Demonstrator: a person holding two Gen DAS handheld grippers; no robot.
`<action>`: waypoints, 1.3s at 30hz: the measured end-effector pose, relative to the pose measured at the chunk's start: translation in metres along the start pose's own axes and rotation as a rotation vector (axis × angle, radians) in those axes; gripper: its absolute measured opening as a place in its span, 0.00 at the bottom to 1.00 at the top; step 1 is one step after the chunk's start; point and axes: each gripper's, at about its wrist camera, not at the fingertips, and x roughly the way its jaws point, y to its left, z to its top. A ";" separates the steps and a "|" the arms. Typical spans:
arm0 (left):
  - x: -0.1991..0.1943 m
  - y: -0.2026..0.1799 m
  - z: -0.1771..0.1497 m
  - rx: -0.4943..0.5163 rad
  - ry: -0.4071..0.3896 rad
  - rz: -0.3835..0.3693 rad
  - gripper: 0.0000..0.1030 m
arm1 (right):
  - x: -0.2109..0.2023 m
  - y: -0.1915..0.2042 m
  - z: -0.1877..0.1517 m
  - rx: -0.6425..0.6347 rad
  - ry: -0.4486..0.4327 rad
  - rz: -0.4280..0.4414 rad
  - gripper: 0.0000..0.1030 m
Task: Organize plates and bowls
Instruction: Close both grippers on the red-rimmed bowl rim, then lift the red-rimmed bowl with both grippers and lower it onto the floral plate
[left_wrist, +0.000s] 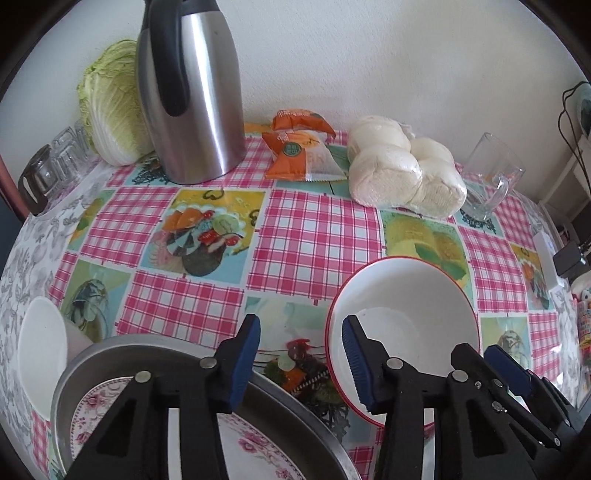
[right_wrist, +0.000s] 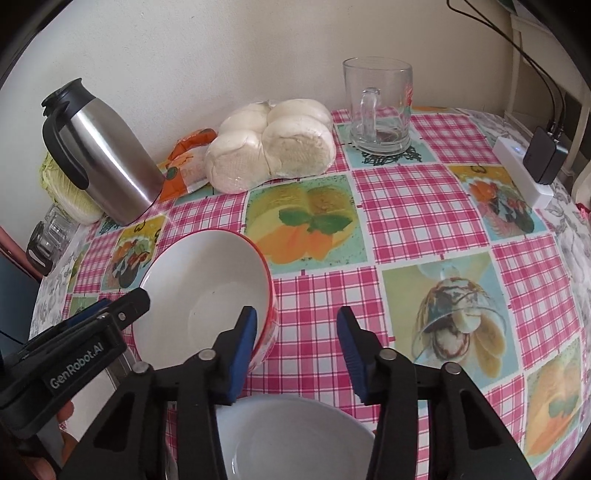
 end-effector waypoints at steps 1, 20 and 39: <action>0.002 -0.002 0.000 -0.002 0.002 -0.006 0.44 | 0.001 0.002 0.000 -0.004 0.002 0.002 0.40; 0.018 -0.006 -0.004 -0.017 0.043 -0.085 0.09 | 0.013 0.011 -0.004 0.005 0.013 0.056 0.19; -0.037 -0.009 0.008 -0.004 -0.062 -0.080 0.08 | -0.029 0.022 0.008 -0.003 -0.067 0.088 0.19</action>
